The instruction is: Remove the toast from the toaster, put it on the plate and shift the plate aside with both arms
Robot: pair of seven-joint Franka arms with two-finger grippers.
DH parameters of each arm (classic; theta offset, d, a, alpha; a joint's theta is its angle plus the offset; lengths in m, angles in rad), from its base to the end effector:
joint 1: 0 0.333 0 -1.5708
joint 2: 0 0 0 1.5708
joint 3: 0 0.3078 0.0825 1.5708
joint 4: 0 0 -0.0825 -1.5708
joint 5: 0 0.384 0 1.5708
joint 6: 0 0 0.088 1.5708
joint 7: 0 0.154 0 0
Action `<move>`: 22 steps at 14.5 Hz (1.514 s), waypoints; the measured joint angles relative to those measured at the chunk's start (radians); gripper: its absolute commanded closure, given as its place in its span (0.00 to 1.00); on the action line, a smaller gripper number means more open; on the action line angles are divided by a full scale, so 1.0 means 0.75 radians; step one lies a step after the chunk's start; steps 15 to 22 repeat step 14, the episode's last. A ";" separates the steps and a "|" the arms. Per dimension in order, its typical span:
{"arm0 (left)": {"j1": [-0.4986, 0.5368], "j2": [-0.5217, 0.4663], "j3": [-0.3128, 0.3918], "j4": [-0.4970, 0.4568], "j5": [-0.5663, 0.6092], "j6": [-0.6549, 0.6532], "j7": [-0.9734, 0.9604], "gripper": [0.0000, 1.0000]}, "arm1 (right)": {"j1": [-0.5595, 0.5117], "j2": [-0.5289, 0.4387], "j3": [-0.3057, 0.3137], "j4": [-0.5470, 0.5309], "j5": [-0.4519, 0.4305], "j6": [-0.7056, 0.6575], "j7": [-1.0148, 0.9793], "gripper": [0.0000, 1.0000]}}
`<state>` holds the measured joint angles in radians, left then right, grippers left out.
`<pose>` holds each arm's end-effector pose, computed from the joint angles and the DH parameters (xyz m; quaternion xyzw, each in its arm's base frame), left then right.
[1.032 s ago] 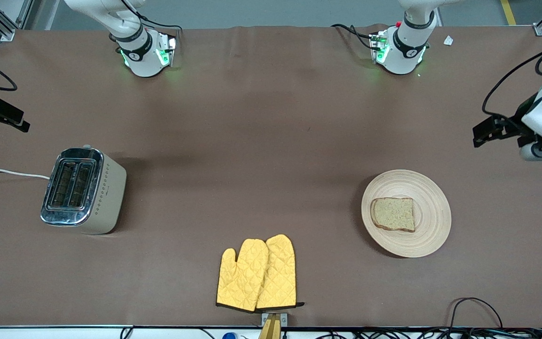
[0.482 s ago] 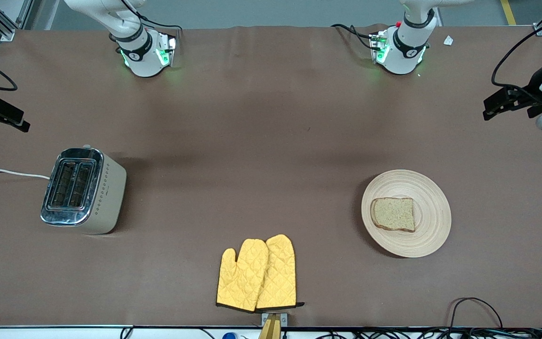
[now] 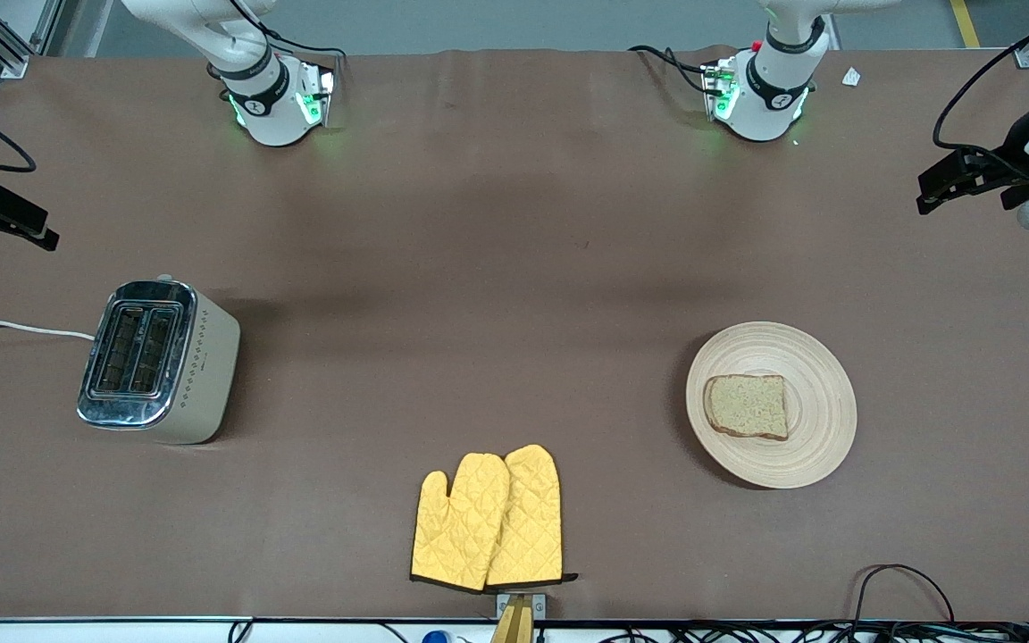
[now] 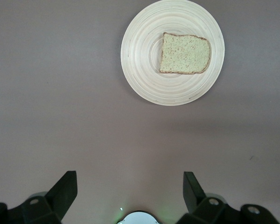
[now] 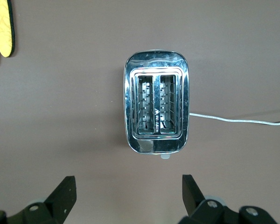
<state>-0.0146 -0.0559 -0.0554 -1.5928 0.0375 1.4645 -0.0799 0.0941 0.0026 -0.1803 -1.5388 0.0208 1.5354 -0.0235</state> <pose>0.5219 -0.0312 0.5805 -0.9991 -0.0064 0.0346 0.0229 0.5500 -0.0441 0.5799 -0.9995 0.0310 0.0024 0.0103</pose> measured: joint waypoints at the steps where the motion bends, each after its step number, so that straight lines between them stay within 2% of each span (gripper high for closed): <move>1: -0.001 0.000 -0.001 0.000 0.000 -0.003 0.000 0.00 | 0.000 0.000 0.000 0.000 -0.001 0.000 0.000 0.00; 8: -0.013 -0.002 -0.031 0.007 0.001 -0.011 0.009 0.00 | 0.000 0.000 0.001 0.000 -0.001 0.000 0.000 0.00; 13: -0.014 -0.009 -0.102 0.034 0.001 -0.021 0.025 0.00 | 0.000 0.000 0.001 0.000 -0.002 0.003 0.000 0.00; 22: -0.014 -0.010 -0.104 0.042 0.001 -0.021 0.025 0.00 | 0.000 0.000 0.001 0.000 -0.002 0.004 0.000 0.00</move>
